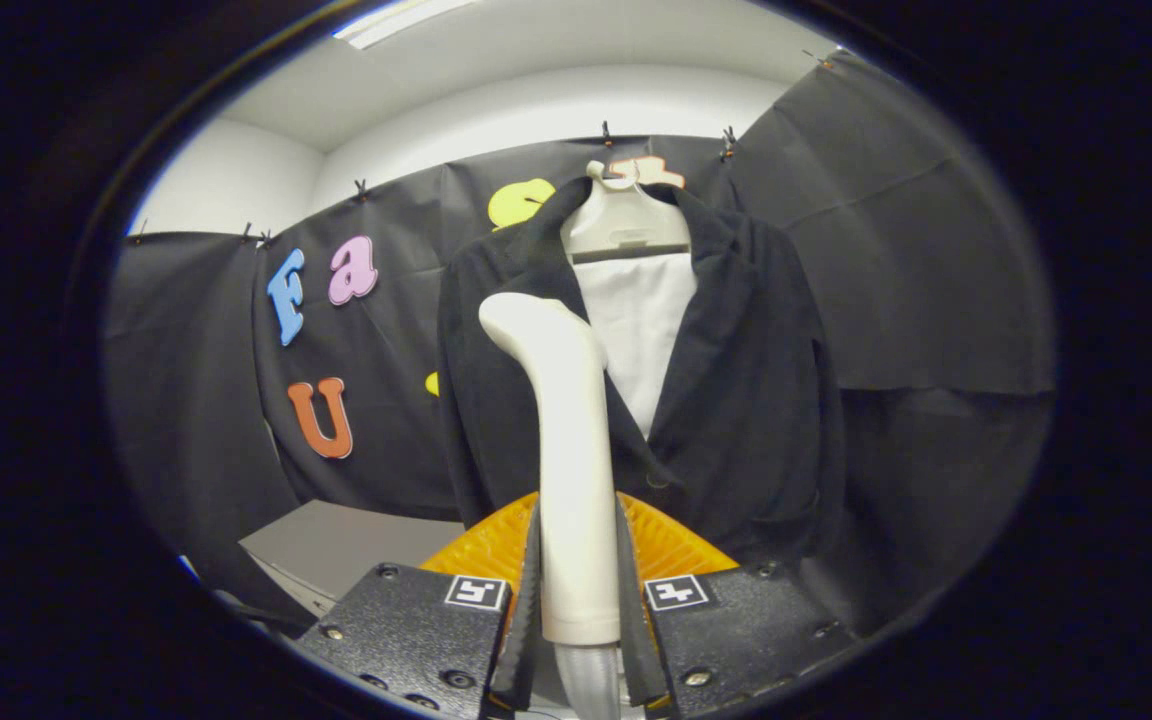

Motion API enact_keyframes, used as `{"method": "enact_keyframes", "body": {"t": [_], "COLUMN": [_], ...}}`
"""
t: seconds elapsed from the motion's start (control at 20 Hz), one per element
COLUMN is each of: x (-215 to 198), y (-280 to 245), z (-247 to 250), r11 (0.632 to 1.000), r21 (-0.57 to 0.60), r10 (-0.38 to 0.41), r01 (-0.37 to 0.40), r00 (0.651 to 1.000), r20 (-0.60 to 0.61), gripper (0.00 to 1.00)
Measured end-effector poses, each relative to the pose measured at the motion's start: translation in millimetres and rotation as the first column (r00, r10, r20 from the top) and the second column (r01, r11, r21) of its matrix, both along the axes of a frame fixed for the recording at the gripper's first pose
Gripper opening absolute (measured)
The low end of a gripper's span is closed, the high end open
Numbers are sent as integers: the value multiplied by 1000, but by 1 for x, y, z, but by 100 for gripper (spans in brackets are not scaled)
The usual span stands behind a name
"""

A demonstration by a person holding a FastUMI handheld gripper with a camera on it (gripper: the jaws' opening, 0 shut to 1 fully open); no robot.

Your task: Iron the clothes twice with a garment steamer, once on the left side and once on the right side.

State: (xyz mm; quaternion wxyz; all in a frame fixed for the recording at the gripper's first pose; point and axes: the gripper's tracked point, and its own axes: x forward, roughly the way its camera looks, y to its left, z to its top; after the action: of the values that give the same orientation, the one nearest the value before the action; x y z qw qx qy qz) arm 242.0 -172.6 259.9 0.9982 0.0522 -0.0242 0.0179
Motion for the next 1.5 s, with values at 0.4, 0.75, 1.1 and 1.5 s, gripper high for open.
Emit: {"method": "enact_keyframes", "body": {"t": [0.4, 0.75, 1.1, 1.5], "x": [12, -15, -10, -4], "y": [0, -34, -18, -22], "z": [-44, -88, -120, -178], "r11": [999, 999, 999, 999], "r21": [37, 38, 38, 37], "r10": [-11, -24, -10, -9], "r01": [15, 30, 20, 24], "r00": [995, 987, 970, 933], "r20": [-104, -161, -242, -359], "gripper": [37, 37, 37, 37]}}
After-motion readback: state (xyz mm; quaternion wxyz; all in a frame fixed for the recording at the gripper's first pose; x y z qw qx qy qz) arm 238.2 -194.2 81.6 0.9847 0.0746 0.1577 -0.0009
